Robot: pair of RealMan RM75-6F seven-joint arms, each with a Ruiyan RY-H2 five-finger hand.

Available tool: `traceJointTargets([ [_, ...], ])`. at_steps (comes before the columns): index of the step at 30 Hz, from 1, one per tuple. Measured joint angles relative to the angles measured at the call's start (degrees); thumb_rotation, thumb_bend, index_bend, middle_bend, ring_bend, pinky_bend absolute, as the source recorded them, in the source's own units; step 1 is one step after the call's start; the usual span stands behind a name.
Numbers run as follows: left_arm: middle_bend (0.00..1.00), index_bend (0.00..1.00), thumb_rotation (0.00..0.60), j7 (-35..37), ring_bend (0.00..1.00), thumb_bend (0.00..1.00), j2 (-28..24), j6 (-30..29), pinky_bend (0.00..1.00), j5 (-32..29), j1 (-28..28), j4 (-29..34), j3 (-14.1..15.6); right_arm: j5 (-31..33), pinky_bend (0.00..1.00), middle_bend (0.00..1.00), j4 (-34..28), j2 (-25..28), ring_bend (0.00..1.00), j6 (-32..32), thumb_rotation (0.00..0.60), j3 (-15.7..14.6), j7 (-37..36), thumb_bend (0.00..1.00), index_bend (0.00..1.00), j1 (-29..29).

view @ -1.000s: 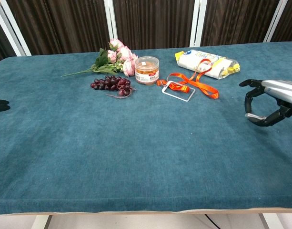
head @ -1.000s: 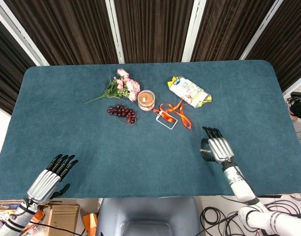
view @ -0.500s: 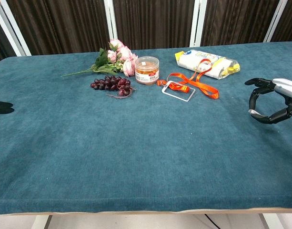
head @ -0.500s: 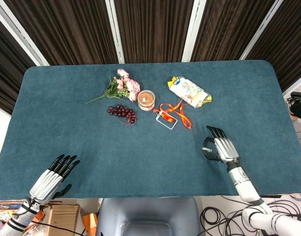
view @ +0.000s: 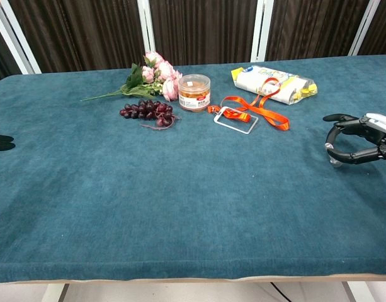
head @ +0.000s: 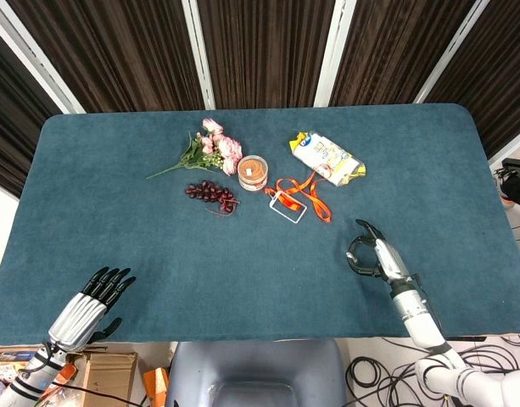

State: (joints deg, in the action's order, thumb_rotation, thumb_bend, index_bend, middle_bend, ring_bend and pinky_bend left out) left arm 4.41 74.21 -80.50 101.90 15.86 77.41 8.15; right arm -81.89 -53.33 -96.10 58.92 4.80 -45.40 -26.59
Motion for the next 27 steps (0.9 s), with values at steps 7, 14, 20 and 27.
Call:
traceJointTargets([
  [7,0.0,0.0,0.6,-0.43,0.0,0.36,-0.06,0.02,0.0,0.12,-0.06,0.21,0.07,-1.7,0.0,0.05,3.22,-0.8,0.0,0.4,0.6,-1.21,-3.21,0.35,0.58,0.64],
  [14,0.0,0.0,0.6,-0.74,0.0,0.36,-0.09,0.26,0.0,0.11,-0.04,0.44,0.09,-2.61,0.0,0.05,4.29,-0.58,0.0,2.19,0.6,-1.79,-3.78,0.35,0.58,1.52],
  [20,0.0,0.0,0.6,-0.85,0.0,0.36,0.0,0.49,0.0,0.07,-0.02,0.44,0.12,-2.81,0.0,0.05,5.51,-0.23,0.0,2.99,0.6,-2.17,-4.02,0.35,0.57,2.44],
  [27,0.0,0.0,0.6,-0.93,0.0,0.36,0.04,0.59,0.0,0.04,0.0,0.5,0.09,-2.85,0.0,0.05,6.28,0.41,0.0,3.69,0.6,-2.2,-5.84,0.35,0.51,3.11],
])
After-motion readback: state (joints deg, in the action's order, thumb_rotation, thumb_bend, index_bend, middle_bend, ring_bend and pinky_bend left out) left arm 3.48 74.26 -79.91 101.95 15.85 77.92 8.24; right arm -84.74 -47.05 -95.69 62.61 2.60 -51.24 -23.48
